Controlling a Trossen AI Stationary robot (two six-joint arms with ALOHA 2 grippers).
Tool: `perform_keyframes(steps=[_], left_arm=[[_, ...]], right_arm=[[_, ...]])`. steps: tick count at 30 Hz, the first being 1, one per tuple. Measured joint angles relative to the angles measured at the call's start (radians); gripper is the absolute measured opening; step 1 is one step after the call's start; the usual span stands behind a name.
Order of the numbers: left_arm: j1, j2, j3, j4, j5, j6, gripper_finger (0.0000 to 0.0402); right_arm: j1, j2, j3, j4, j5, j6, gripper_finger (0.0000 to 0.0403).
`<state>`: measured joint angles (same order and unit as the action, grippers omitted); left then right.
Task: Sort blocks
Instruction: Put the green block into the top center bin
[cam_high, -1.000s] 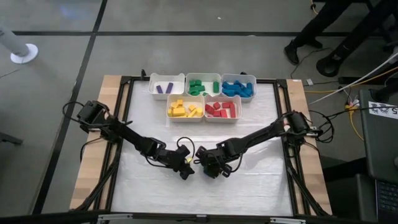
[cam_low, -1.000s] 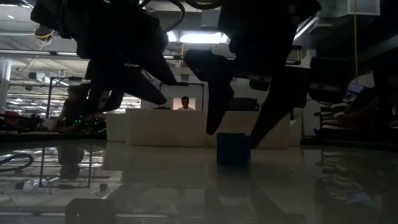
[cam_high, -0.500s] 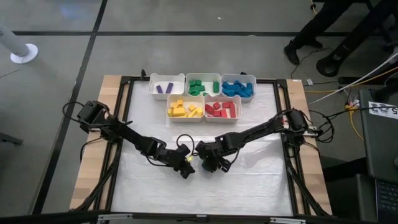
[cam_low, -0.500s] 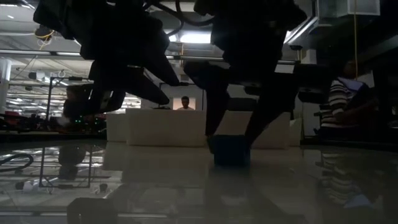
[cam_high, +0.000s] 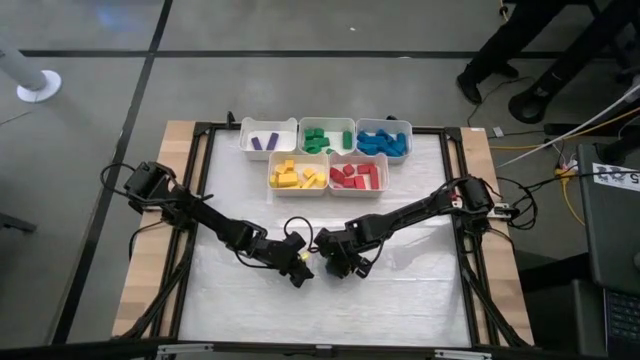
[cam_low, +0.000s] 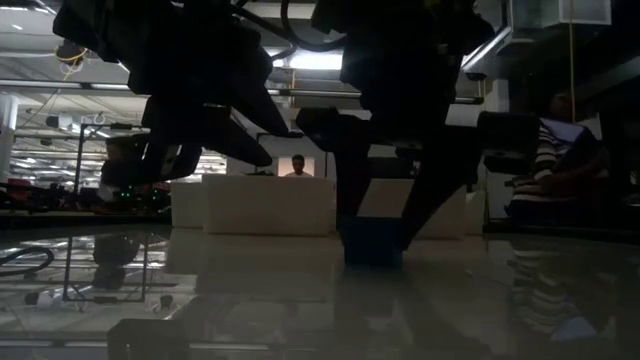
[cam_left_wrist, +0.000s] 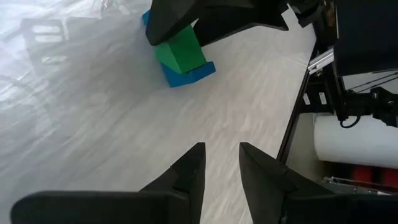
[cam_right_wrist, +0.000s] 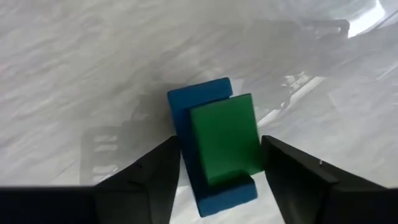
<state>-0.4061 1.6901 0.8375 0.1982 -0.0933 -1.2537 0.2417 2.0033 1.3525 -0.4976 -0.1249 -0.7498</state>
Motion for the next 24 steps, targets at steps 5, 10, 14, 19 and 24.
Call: perform_keyframes(steps=[5,10,14,19,24], left_arm=[[0.000,0.000,0.000,0.000,0.000,0.000,0.0086],[0.000,0.000,0.000,0.001,0.000,-0.001,0.0086],[0.000,0.000,0.000,0.017,0.000,-0.003,0.0086],[0.000,-0.008,0.000,0.030,0.000,0.005,0.0086],[0.000,-0.063,0.000,0.023,-0.039,0.073,0.0086]], right_arm=[[0.000,0.000,0.000,0.000,0.000,0.000,0.0163],[0.000,0.000,0.001,-0.004,0.000,0.009,0.0126],[0.000,0.000,0.023,-0.062,0.000,0.012,0.0131],[0.000,0.000,0.104,-0.159,0.000,0.047,0.0148],[0.000,0.000,0.185,-0.224,0.001,0.046,0.0137]])
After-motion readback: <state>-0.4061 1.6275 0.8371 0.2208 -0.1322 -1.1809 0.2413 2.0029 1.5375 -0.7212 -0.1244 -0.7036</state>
